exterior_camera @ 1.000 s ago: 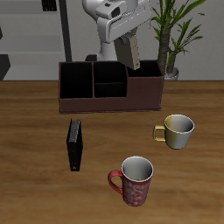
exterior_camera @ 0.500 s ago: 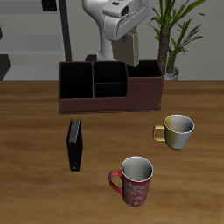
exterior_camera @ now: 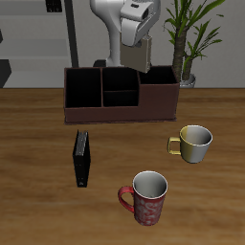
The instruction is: Place the yellow book into the back desk caddy's front compartment
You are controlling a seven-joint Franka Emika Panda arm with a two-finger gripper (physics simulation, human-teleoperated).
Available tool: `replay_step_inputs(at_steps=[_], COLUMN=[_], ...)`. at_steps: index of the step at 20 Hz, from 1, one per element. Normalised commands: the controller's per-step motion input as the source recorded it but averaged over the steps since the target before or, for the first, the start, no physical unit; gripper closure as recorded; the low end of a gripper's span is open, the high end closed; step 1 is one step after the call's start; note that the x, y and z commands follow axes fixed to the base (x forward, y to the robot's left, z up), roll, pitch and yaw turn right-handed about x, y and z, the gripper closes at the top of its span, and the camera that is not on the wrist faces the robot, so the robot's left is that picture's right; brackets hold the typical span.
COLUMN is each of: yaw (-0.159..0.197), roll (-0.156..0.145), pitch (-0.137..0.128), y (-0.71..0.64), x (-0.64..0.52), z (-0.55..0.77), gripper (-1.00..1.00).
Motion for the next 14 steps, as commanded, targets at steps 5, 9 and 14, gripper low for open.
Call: replay_step_inputs(at_steps=[5,9,14], yaw=[0.109,0.065,0.086], roll=[-0.013,0.002,0.001], pitch=[0.016,0.007,0.004], y=[0.23,0.17,0.09], x=[-0.25,-0.13,-0.20], z=[-0.10,-0.06,-0.12], gripper=[1.00,1.00,1.00])
